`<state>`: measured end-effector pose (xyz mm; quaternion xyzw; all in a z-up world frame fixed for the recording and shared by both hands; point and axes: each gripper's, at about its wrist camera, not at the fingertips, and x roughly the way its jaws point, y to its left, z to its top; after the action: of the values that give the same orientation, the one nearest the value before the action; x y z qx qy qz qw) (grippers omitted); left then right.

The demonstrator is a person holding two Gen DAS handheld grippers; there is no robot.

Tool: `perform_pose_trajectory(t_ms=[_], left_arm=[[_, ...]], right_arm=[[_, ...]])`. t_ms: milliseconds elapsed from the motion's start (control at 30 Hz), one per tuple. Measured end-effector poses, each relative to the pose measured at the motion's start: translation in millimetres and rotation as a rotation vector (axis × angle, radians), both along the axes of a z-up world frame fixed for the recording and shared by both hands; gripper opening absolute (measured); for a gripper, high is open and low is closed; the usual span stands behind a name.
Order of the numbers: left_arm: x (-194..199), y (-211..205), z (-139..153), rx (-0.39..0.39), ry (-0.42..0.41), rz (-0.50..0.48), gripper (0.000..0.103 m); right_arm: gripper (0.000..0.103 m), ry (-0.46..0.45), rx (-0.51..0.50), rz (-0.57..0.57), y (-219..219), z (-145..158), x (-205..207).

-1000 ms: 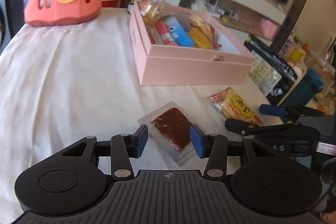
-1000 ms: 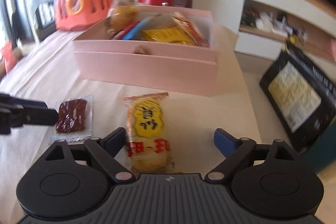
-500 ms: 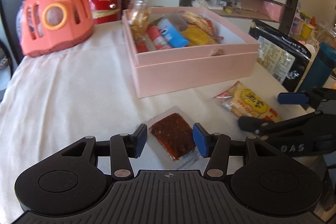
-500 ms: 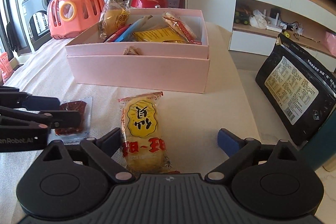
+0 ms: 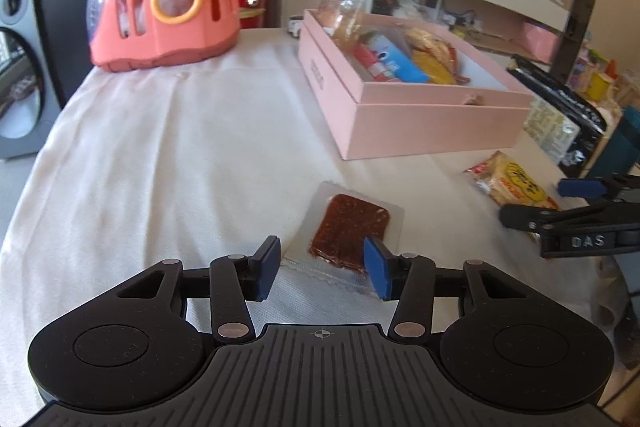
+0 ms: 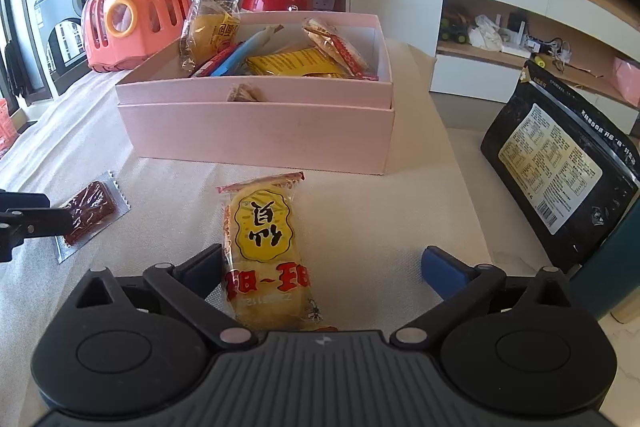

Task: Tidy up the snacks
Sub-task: 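Grasp the brown jerky packet with the left tool while the right tool approaches the yellow cake bag, then grasp the yellow cake bag with the right tool while the left tool holds the jerky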

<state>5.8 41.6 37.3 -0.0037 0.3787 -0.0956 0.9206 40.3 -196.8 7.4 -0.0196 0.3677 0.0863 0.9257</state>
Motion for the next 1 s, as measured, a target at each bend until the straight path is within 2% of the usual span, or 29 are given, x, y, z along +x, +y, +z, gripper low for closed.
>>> perform_pose_trajectory(t_ms=[133,300,433,533,567,633,700,800,900,1000], left_arm=[[-2,-12,0,0.023,-0.01,-0.049,0.051],[-3,-25,9,0.034,-0.065,-0.097,0.047],[4,-38,5,0.08,-0.046,-0.15,0.047],[12,-41,-3,0.107,-0.039,-0.129,0.047],[16,-39,-5,0.096,-0.027,-0.12,0.05],[20,-35,-6,0.057,-0.029,-0.116,0.05],[20,-32,-6,0.051,-0.027,-0.126,0.049],[11,-29,-5,0.046,-0.024,-0.135,0.046],[-6,-27,-3,0.096,-0.016,-0.151,0.046],[-24,-20,-2,0.091,0.009,-0.108,0.046]], right_arm=[[0.103,0.001,-0.001,-0.002,0,0,0],[0.103,0.001,-0.001,-0.002,0,0,1],[0.103,0.001,-0.001,-0.002,0,0,1],[0.103,0.001,0.0,-0.002,0,0,1],[0.103,0.001,0.0,-0.002,0,0,1],[0.103,0.001,-0.001,-0.002,-1,0,1],[0.103,0.001,0.0,-0.002,-1,0,1],[0.103,0.001,-0.001,-0.002,0,0,1],[0.103,0.002,0.001,0.0,-1,0,1],[0.103,0.012,0.007,0.019,-3,0,2]])
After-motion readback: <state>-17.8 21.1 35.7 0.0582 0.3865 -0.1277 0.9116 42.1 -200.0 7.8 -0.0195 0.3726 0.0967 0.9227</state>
